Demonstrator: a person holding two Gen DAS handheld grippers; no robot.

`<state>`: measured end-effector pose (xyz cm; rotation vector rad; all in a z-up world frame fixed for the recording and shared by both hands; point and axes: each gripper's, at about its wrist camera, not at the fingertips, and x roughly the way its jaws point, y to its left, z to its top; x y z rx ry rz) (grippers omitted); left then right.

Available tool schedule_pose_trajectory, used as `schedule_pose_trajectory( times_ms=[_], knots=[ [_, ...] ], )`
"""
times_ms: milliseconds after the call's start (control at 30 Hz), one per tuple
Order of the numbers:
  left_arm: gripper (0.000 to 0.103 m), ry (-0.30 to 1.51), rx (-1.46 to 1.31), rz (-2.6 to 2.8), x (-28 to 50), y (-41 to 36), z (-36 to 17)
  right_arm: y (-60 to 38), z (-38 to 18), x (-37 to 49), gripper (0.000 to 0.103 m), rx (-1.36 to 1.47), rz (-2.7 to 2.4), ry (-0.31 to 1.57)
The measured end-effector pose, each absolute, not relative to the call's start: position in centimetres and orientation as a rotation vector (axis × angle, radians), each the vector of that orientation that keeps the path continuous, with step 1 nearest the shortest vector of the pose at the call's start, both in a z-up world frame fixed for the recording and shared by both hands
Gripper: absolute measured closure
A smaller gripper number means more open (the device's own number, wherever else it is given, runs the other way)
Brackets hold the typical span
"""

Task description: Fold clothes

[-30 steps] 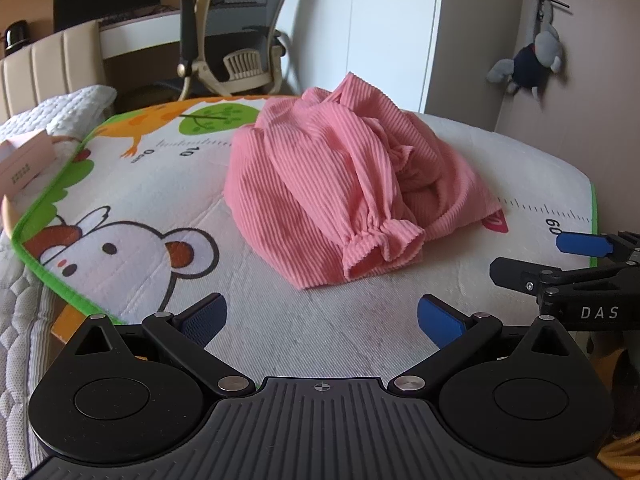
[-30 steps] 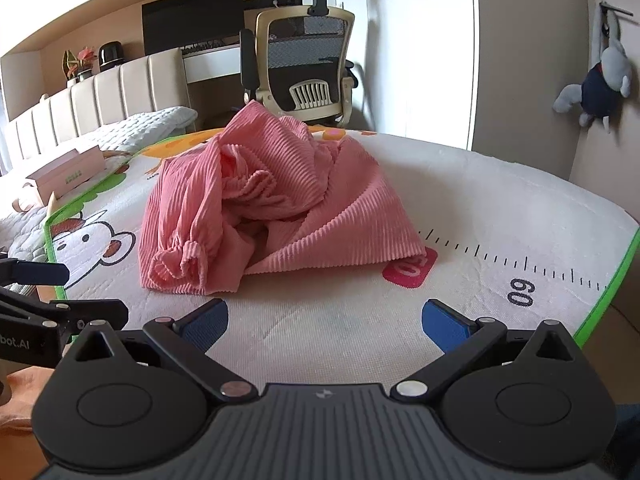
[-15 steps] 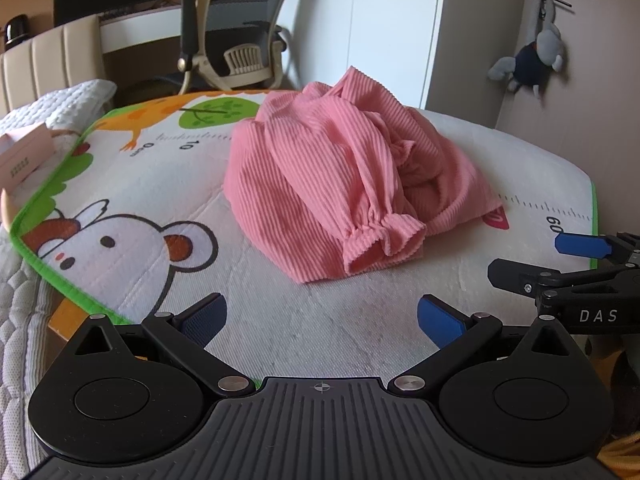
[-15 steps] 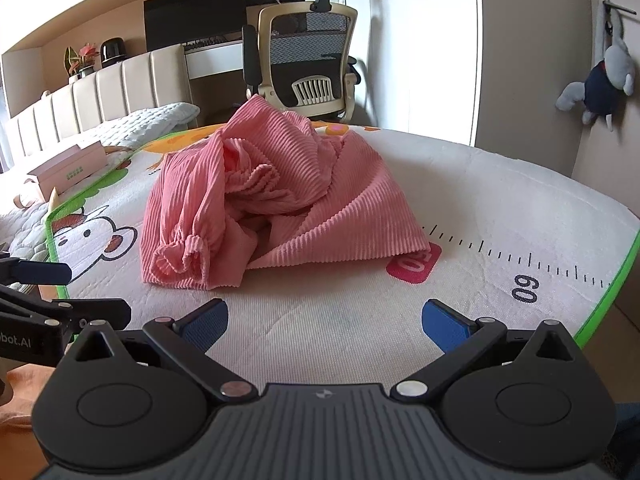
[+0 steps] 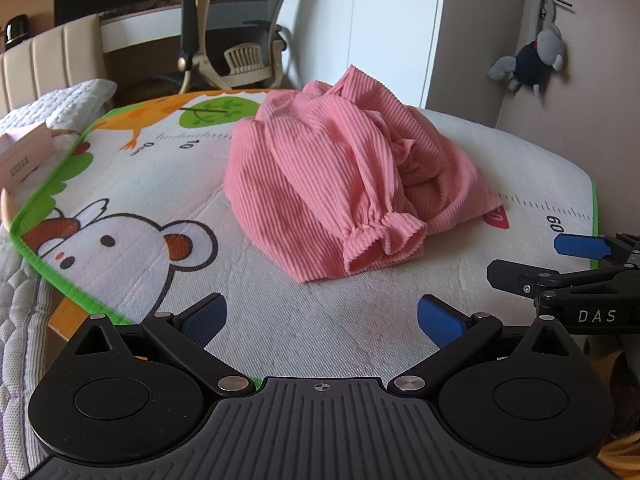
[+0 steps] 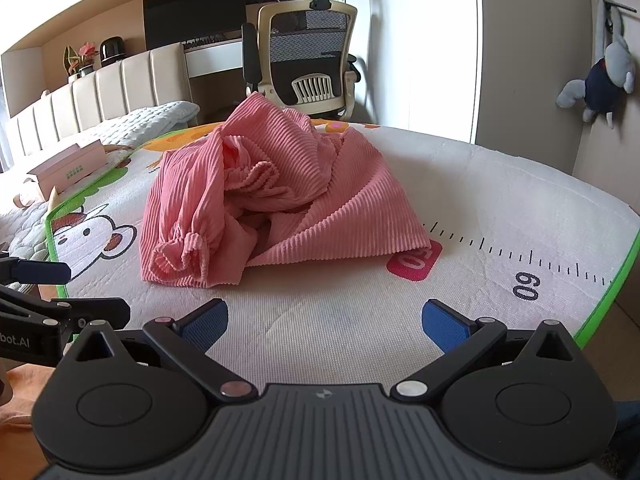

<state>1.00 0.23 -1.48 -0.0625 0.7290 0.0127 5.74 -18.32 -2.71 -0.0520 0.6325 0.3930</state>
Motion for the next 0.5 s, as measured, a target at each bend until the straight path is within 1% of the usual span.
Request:
schedule_pose_trajectory(
  times_ms=[233, 367, 500],
  knots=[
    [0.0, 0.707, -0.044, 0.003, 1.3, 0.3, -1.2, -18.5, -2.5, 6.0, 0.0, -0.05, 0.392, 0.624],
    [0.0, 0.687, -0.021, -0.018, 2.7, 0.5, -0.5, -19.4, -2.2, 6.8, 0.0, -0.005, 0.422, 0.605],
    [0.0, 0.634, -0.013, -0.084, 5.1, 1.1, 1.3, -21.1, -3.0, 8.7, 0.0, 0.114, 0.471, 0.697]
  ],
)
